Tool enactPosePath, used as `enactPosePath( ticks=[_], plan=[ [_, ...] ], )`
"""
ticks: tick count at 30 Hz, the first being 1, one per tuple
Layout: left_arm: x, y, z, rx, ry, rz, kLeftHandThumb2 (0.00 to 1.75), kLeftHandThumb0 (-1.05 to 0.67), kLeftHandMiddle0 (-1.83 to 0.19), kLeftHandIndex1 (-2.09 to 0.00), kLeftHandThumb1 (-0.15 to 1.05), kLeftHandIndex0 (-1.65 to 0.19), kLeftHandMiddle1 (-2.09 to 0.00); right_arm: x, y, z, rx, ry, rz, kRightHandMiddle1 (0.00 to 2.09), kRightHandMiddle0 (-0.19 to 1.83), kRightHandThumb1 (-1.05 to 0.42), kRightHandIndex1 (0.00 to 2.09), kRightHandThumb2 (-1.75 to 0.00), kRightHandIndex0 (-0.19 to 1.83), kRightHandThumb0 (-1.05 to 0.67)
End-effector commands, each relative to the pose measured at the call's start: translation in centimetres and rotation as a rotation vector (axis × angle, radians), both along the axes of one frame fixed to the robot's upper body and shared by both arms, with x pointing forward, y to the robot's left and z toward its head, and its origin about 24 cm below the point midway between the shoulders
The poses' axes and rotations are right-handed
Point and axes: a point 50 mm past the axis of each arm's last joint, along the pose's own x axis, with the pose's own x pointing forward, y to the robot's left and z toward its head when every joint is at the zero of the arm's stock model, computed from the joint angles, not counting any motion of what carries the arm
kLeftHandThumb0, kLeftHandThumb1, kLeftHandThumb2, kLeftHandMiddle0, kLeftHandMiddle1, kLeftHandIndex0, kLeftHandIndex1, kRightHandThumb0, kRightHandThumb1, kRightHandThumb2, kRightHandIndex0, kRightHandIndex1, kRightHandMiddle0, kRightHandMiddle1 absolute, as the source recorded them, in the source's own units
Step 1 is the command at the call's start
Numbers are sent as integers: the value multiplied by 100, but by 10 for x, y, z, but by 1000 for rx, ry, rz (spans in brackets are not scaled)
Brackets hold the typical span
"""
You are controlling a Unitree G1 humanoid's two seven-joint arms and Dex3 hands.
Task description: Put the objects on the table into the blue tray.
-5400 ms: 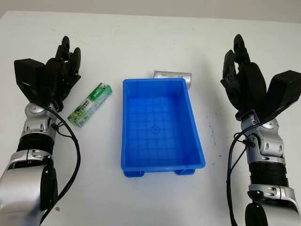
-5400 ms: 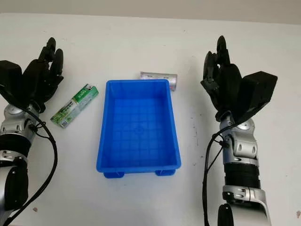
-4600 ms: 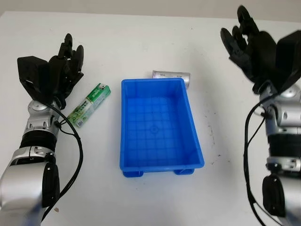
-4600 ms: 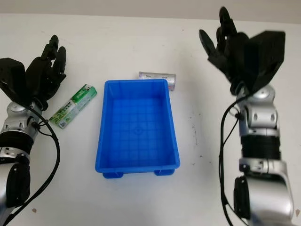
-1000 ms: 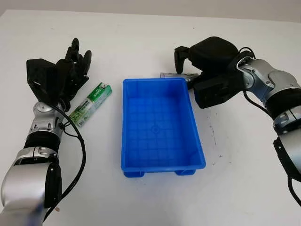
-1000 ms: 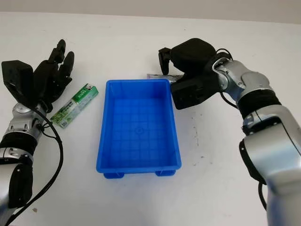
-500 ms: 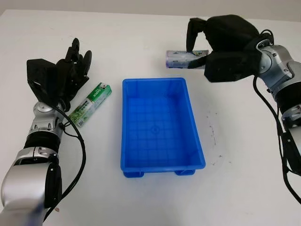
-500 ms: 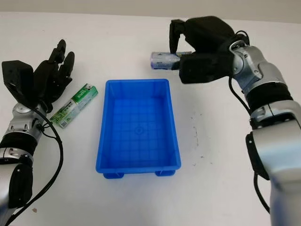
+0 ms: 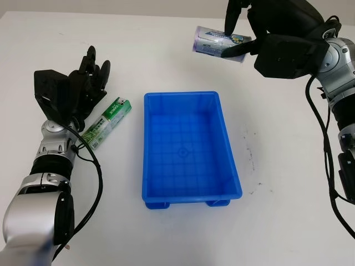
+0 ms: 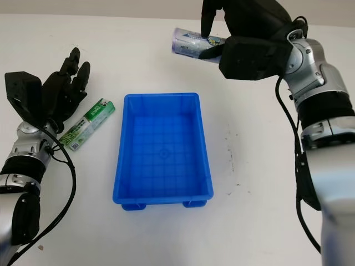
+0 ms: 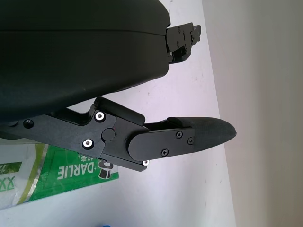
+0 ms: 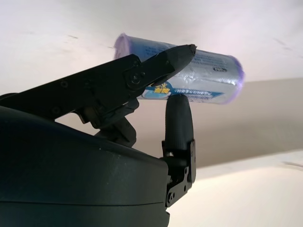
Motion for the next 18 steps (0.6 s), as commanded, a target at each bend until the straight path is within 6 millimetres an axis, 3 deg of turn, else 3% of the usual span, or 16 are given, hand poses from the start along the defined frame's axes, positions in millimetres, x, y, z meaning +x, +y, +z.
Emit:
enactPosePath(
  ticks=[1,3,6,18],
  plan=[
    [2,1,7,10,-13,1,51,-77,19,0,105,19,0,-6,1,8,27,-34,44,209,83,-105,209,-6,104,-40],
    [3,1,8,13,-11,-4,51,-78,19,0,105,19,0,-11,6,10,35,-32,97,209,84,-105,209,-7,107,-40],
    [3,0,8,18,-11,-8,51,-79,19,0,105,19,0,-18,13,11,46,-11,151,209,75,-104,209,-7,87,-38],
    [4,0,10,7,-14,-12,51,-76,19,0,105,19,0,-47,44,-8,-102,173,274,209,64,-103,209,-6,88,-36]
  ],
)
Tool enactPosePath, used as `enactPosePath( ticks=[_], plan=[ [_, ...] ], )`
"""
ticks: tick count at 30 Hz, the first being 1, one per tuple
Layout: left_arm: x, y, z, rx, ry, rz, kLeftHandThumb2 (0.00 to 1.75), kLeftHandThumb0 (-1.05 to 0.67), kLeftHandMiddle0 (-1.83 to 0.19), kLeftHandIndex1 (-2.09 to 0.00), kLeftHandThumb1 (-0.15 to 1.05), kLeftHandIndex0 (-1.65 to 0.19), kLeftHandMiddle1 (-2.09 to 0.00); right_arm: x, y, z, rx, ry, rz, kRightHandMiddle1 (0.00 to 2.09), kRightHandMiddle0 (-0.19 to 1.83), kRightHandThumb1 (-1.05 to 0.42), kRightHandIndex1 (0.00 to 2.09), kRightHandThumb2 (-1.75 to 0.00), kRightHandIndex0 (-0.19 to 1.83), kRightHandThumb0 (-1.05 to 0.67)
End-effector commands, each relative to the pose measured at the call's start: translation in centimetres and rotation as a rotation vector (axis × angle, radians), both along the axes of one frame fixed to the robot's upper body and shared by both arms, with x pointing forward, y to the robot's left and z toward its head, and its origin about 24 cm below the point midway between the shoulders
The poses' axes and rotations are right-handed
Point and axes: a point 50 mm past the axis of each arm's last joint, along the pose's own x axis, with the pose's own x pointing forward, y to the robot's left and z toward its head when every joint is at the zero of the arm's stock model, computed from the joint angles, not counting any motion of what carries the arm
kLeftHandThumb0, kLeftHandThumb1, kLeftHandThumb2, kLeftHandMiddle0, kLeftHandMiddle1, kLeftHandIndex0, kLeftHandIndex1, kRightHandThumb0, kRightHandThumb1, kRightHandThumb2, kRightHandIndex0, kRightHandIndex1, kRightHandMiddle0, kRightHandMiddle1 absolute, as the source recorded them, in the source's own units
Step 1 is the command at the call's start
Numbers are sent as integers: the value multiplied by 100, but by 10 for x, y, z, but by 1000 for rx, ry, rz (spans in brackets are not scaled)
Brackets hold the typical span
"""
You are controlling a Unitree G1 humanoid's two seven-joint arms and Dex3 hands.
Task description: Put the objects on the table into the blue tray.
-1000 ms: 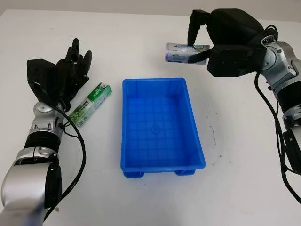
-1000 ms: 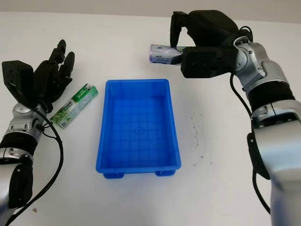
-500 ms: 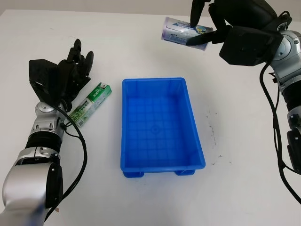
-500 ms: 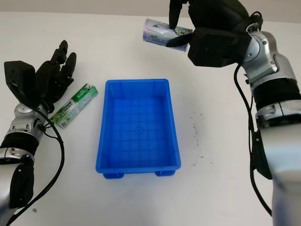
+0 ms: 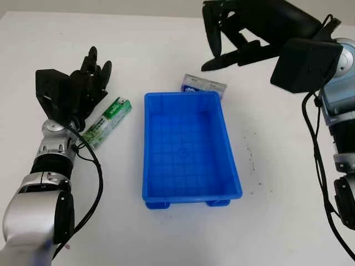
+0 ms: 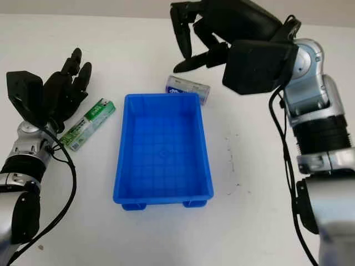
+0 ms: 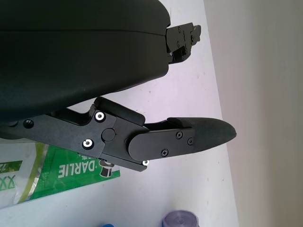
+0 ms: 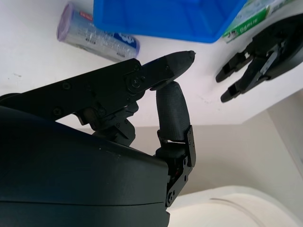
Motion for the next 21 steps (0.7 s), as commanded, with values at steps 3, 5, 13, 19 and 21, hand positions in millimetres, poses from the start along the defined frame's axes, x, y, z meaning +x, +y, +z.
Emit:
enactPosePath(
  ticks=[3,5,13,19,21],
  plan=[
    [3,1,11,2,-32,-3,52,-74,19,0,105,19,0,-2,2,-1,-18,-6,-3,209,64,-103,209,-6,88,-40],
    [3,1,11,5,-30,-2,53,-75,19,0,105,19,0,1,-1,0,-16,-10,-24,209,56,-104,209,-6,79,-40],
    [2,2,9,7,-28,1,52,-77,19,0,105,19,0,15,-14,7,56,-60,-152,207,29,-99,209,-4,41,-42],
    [1,2,8,15,-29,4,52,-77,19,0,105,19,0,31,-21,17,122,-142,-332,169,6,-97,177,-5,17,-55],
    [1,2,8,18,-28,3,53,-77,19,0,105,19,0,37,-23,20,85,-139,-393,136,1,-98,148,-6,5,-60]
  ],
)
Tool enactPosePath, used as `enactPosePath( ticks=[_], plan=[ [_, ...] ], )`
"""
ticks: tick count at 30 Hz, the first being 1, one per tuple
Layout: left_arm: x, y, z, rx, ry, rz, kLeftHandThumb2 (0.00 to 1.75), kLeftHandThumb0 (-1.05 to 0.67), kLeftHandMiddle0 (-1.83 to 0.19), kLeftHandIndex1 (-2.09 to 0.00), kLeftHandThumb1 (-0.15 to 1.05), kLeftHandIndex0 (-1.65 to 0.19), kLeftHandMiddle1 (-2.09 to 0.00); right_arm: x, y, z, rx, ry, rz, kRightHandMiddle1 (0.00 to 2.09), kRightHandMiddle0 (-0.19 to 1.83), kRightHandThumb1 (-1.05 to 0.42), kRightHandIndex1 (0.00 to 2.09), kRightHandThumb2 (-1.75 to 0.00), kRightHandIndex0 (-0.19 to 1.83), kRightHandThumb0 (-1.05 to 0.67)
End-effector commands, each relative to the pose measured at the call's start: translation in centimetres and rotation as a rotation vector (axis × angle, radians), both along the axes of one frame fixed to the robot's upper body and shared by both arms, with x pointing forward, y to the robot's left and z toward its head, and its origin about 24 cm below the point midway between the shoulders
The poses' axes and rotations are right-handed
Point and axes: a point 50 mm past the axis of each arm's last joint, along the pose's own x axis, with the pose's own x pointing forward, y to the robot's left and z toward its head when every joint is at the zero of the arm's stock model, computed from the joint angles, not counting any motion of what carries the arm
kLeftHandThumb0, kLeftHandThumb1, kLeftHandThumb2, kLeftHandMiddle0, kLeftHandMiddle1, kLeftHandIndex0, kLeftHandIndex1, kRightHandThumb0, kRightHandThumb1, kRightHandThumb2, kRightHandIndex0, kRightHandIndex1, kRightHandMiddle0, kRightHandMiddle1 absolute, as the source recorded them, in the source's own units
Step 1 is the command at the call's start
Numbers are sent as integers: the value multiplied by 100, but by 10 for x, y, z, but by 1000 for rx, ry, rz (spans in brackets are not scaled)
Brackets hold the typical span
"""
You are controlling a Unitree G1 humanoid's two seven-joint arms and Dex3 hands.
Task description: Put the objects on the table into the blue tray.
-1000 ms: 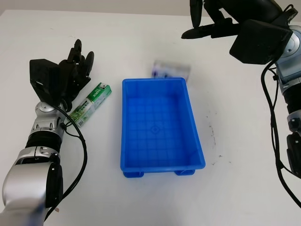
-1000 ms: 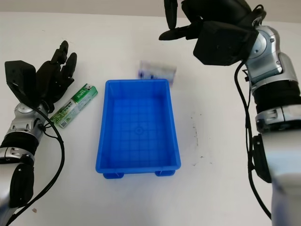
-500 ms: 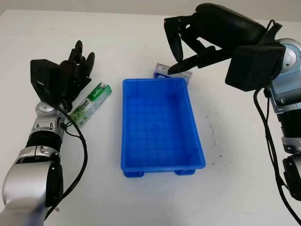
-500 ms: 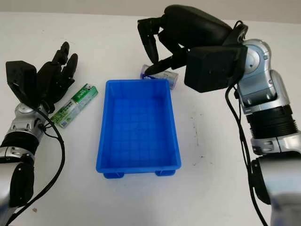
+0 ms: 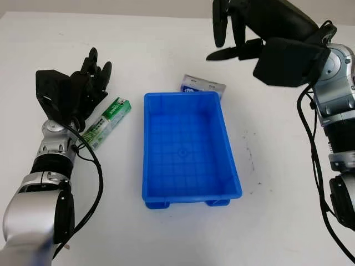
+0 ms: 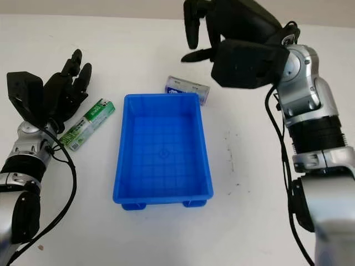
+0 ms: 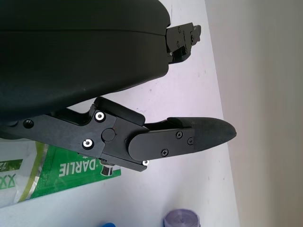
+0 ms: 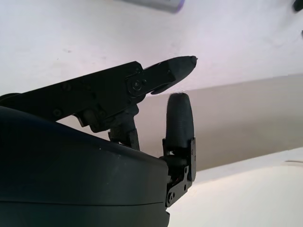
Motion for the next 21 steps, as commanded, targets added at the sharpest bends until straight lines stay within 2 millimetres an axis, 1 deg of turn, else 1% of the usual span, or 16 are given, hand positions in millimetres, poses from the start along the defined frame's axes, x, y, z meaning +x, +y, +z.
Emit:
enactPosePath(
  ticks=[1,2,3,7,9,10,13,14,15,16,17,18,19,21],
  plan=[
    [1,1,8,14,-26,-1,53,-77,19,0,105,19,0,5,2,11,-16,-11,-45,107,2,-98,120,-5,3,-65],
    [1,1,7,12,-26,-2,53,-77,19,0,105,19,0,8,2,12,-23,-5,-62,94,3,-99,107,-5,3,-67],
    [1,1,7,11,-26,-2,52,-77,19,0,105,19,0,10,2,13,-25,-2,-70,86,2,-99,98,-5,3,-69],
    [1,1,7,-3,-20,3,52,-77,19,0,105,19,0,20,7,14,-28,38,-121,65,-2,-100,69,-5,6,-76],
    [1,1,7,-6,-20,3,51,-77,19,0,105,19,0,26,10,13,-52,73,-142,58,-4,-99,61,-5,7,-80],
    [1,1,7,-5,-21,3,51,-77,19,0,105,19,0,28,11,12,-66,97,-146,49,-6,-99,60,-5,4,-84],
    [1,0,7,-3,-25,5,51,-77,19,0,105,19,0,33,16,7,-106,164,-157,30,-9,-97,59,-5,-7,-89],
    [1,0,7,-2,-27,7,51,-77,19,0,105,19,0,35,17,4,-116,178,-154,24,-9,-96,66,-5,-8,-89],
    [1,0,6,-1,-28,8,51,-77,19,0,105,19,0,36,18,2,-129,195,-162,19,-7,-95,115,-5,-11,-90],
    [1,-1,6,2,-29,8,51,-77,19,0,105,19,0,38,20,-1,-144,209,-171,15,-6,-94,150,-5,-11,-91],
    [1,-1,6,5,-28,9,51,-77,19,0,105,19,0,39,21,-4,-154,222,-175,13,-5,-94,168,-5,-6,-90],
    [1,0,5,8,-27,10,51,-77,19,0,105,19,0,40,23,-6,-164,232,-177,11,-4,-93,180,-5,-2,-88],
    [0,0,5,10,-26,11,51,-77,19,0,105,19,0,40,24,-9,-171,241,-175,11,-4,-92,187,-5,0,-87],
    [0,0,4,9,-24,11,51,-78,19,0,105,19,0,42,26,-14,-182,252,-169,10,-2,-91,182,-5,-5,-86]
  ],
)
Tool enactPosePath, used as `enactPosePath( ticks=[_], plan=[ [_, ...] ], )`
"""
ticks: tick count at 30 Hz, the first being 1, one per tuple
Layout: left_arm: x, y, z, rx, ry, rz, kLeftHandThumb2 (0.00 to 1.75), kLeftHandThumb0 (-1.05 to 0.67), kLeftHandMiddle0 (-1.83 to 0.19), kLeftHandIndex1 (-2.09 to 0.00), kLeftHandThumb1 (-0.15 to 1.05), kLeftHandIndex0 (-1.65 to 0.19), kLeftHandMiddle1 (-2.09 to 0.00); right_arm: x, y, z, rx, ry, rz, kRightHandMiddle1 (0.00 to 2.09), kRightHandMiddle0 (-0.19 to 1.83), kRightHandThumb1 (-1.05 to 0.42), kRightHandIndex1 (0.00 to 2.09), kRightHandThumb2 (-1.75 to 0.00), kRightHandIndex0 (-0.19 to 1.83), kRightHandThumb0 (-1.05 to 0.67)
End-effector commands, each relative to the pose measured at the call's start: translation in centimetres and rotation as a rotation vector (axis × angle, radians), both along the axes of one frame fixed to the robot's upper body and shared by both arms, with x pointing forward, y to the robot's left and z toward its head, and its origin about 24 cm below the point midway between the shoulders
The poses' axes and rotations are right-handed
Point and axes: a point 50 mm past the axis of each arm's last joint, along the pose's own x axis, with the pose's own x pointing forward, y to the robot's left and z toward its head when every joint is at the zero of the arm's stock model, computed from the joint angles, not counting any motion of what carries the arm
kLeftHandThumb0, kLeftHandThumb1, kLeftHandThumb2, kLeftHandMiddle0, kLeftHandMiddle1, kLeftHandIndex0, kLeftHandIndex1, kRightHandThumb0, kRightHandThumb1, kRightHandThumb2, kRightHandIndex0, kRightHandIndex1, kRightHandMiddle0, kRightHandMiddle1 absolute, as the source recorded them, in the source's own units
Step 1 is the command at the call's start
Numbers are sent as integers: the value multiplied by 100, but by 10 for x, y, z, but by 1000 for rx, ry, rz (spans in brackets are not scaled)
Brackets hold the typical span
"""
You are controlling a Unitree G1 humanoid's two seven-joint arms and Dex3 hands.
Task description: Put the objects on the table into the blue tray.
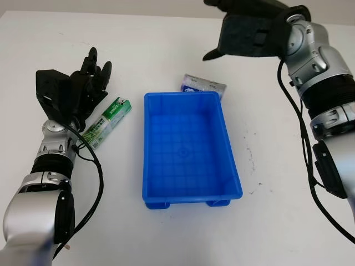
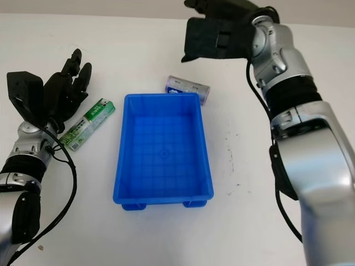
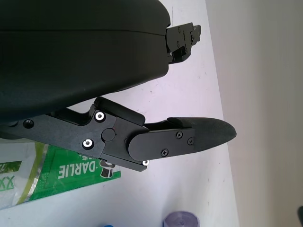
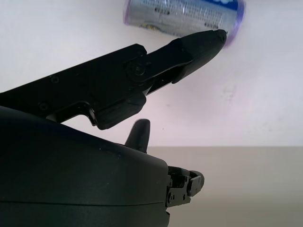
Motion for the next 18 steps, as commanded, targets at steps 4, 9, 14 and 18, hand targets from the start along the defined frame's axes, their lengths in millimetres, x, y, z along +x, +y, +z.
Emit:
enactPosePath(
  ticks=[4,9,14,18],
  plan=[
    [-1,3,3,15,-18,-1,52,-78,19,0,105,19,0,1,6,6,-31,-16,18,9,2,-93,168,-6,-17,-89],
    [-1,3,3,27,-16,0,52,-77,19,0,105,19,0,2,6,-2,-47,17,12,9,4,-94,91,-5,-16,-87],
    [-1,1,1,32,-10,-1,52,-76,19,0,105,19,0,4,4,-15,-88,45,6,7,5,-96,59,-6,-11,-88],
    [-1,1,0,36,-3,-6,54,-74,19,0,105,19,0,4,4,-25,-113,51,20,6,5,-97,72,-6,-5,-87]
  ],
)
